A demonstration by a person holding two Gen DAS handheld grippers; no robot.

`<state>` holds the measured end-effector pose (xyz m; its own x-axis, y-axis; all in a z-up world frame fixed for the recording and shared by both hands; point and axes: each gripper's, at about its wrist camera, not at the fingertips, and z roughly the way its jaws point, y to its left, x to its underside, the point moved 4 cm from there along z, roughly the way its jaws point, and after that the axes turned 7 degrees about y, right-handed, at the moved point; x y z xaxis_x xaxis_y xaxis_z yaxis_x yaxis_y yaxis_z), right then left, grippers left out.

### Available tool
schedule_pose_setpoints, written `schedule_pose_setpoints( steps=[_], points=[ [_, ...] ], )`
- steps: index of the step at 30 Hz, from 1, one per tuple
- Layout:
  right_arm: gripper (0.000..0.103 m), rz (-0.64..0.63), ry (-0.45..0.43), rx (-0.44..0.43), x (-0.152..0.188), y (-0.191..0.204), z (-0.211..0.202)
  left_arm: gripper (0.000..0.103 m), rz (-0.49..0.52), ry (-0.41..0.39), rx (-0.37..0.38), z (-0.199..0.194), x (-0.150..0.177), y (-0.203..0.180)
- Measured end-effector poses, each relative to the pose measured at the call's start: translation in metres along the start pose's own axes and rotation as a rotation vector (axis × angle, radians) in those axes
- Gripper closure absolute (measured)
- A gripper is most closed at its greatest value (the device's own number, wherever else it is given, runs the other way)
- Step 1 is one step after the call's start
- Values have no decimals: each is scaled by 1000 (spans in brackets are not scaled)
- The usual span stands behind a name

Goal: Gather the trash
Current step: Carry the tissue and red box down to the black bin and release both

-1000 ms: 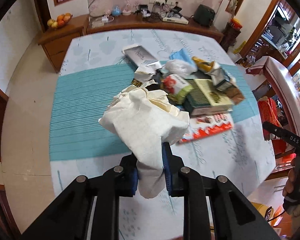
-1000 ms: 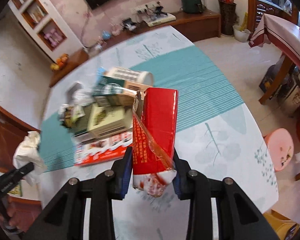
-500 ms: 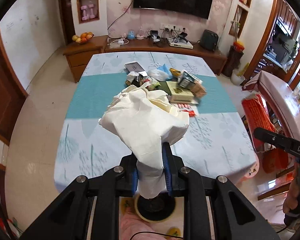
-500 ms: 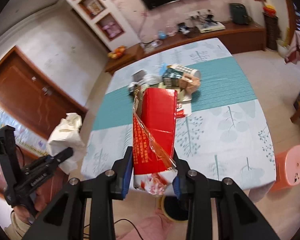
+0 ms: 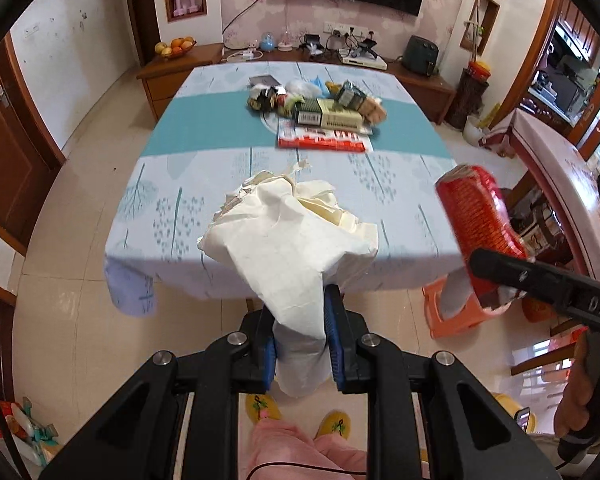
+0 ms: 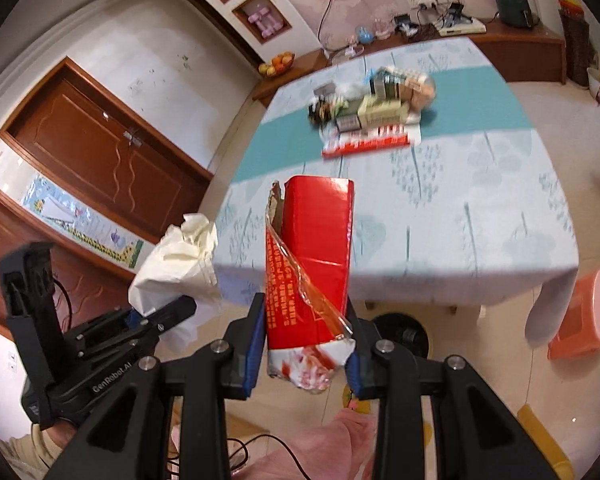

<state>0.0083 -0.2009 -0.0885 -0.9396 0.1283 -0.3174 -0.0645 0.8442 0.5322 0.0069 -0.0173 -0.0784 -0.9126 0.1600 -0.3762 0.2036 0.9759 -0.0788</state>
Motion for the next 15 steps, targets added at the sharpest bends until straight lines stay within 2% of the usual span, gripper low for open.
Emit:
schedule_pose_setpoints(
  steps=[5, 9, 15],
  points=[
    [70, 43, 69, 19, 31, -13, 32, 84, -15, 67, 48, 29, 25, -2],
    [70, 76, 116, 41, 51, -30, 64, 84, -27, 134, 79, 72, 49, -1],
    [70, 109, 157, 87, 81, -60, 130, 83, -28, 186, 82, 141, 75, 6]
  ],
)
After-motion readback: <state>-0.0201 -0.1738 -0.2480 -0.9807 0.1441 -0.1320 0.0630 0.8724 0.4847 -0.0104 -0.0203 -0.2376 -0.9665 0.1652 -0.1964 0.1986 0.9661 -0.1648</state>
